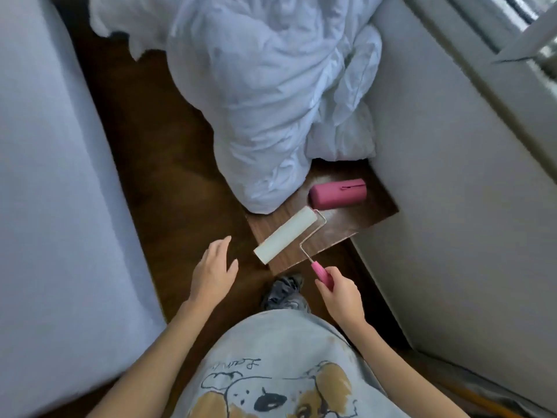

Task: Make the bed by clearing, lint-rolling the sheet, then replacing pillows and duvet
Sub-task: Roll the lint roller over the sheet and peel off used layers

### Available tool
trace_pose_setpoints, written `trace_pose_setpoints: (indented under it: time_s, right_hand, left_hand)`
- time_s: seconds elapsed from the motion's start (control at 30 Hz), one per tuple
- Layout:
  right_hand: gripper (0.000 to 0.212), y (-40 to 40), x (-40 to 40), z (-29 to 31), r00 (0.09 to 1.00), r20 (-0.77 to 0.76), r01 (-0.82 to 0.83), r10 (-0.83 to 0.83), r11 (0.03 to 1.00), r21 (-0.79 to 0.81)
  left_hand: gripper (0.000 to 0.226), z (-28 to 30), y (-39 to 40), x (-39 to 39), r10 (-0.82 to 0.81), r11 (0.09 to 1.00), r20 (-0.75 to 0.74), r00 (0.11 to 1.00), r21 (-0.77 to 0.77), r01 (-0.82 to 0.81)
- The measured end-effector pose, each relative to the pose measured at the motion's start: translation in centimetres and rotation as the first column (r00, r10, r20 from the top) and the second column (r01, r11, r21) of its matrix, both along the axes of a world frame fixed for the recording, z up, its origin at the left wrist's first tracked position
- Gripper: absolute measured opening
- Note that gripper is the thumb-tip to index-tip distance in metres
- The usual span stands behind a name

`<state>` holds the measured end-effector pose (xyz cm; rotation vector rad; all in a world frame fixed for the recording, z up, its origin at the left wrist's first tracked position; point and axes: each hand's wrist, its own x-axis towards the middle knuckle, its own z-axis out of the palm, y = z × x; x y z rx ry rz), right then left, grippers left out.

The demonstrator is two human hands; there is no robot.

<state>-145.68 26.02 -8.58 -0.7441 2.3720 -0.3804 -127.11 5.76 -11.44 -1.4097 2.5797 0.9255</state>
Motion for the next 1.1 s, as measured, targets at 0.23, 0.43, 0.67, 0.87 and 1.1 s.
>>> trace_pose_setpoints:
  time_s: [0.23, 0.43, 0.67, 0.87, 1.1]
  right_hand:
    - [0.018, -4.7, 13.8, 0.7, 0.950, 0.039, -0.305, 0.309, 0.949, -0.083]
    - [0.017, -10.9, 25.0, 1.2, 0.813, 0.086, -0.567, 0.575, 0.817, -0.102]
    - [0.018, -18.6, 33.7, 1.5, 0.636, 0.070, -0.765, 0.768, 0.640, -0.076]
    - [0.024, -25.7, 39.0, -0.3, 0.494, 0.111, -0.868, 0.862, 0.497, -0.001]
    - [0.027, -37.1, 43.0, -2.1, 0.420, 0.146, -0.907, 0.896, 0.415, 0.070]
  left_hand:
    - [0.048, 1.2, 5.5, 23.2, 0.357, 0.933, 0.059, 0.932, 0.032, -0.360]
    - [0.046, 1.1, 10.0, 38.2, 0.732, 0.674, 0.072, 0.677, 0.063, -0.736]
    - [0.045, 0.2, 12.6, 43.2, 0.926, 0.366, 0.052, 0.375, 0.123, -0.922]
    - [0.044, -2.3, 10.3, 44.6, 0.963, 0.228, 0.102, 0.251, 0.194, -0.954]
    - [0.042, -3.6, -0.1, 46.6, 0.961, 0.154, 0.197, 0.195, 0.206, -0.966]
